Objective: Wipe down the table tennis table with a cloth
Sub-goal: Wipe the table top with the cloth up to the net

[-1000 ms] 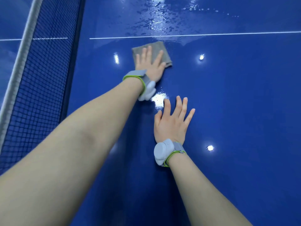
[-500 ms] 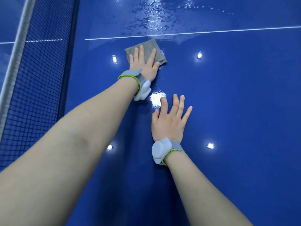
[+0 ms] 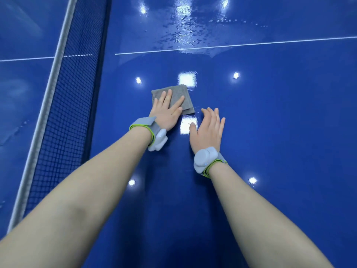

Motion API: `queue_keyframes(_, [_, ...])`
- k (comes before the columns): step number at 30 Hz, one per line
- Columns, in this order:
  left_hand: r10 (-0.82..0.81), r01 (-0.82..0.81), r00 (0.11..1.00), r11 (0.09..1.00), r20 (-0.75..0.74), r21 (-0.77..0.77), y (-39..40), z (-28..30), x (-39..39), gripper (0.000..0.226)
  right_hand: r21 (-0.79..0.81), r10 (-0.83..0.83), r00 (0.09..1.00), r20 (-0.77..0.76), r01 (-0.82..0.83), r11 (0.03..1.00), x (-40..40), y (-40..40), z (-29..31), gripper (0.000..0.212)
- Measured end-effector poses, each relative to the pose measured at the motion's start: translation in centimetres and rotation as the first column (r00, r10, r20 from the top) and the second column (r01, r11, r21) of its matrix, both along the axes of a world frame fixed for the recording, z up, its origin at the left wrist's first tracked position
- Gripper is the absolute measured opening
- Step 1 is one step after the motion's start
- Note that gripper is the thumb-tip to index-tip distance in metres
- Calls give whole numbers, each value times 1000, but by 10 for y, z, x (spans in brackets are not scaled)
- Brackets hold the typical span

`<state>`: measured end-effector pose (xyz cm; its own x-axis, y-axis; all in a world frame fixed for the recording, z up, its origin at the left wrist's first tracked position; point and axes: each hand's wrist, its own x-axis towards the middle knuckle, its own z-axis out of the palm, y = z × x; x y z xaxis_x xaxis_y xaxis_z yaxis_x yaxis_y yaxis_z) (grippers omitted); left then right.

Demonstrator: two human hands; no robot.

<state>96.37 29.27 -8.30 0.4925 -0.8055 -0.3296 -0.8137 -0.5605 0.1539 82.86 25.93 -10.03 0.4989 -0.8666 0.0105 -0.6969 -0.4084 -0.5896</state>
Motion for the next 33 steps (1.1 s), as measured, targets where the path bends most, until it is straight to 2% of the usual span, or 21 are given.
queue_keyframes(2, [-45,46,998,999,-37,3,5,-2,-16,50,197,-32,987,156,1,980,-3,-11,10,48])
queue_keyframes(4, [-126,126,989,992,-72,-7,17,-2,-42,51,455,-144,949,282,0,891,-10,-21,19,49])
queue_keyframes(5, [-155,155,985,988,-74,-13,27,-2,-58,51,527,-181,934,307,-8,850,-16,-23,21,49])
queue_keyframes(7, [-206,205,974,979,-98,-21,47,0,-90,50,565,-128,957,261,-44,824,-28,-18,24,48])
queue_keyframes(11, [-302,299,937,953,-173,-43,87,7,-138,51,490,141,981,131,-188,851,-59,11,25,47])
queue_keyframes(14, [-291,281,941,956,-174,-80,114,7,-158,70,219,358,930,-78,-335,917,-86,37,16,46])
queue_keyframes(16, [-267,246,943,962,-197,-121,131,6,-170,82,75,413,890,-191,-406,911,-102,56,11,55])
queue_keyframes(18, [-205,152,946,965,-252,-214,150,6,-177,73,20,418,876,-242,-426,904,-117,73,14,60])
queue_keyframes(21, [-153,13,917,934,-367,-356,177,7,-182,55,-73,480,821,-311,-524,849,-130,95,17,49])
queue_keyframes(24, [-150,-14,909,921,-388,-390,200,8,-195,56,-38,548,767,-333,-592,805,-140,113,16,50])
queue_keyframes(27, [-103,-71,915,910,-390,-408,216,9,-210,55,57,629,717,-301,-645,762,-149,129,18,70])
queue_keyframes(29, [-81,-81,921,917,-381,-391,225,6,-216,56,132,635,736,-236,-623,771,-153,135,15,84])
queue_keyframes(33, [-39,-109,923,928,-382,-357,244,6,-232,55,137,635,745,-205,-620,772,-164,150,14,91])
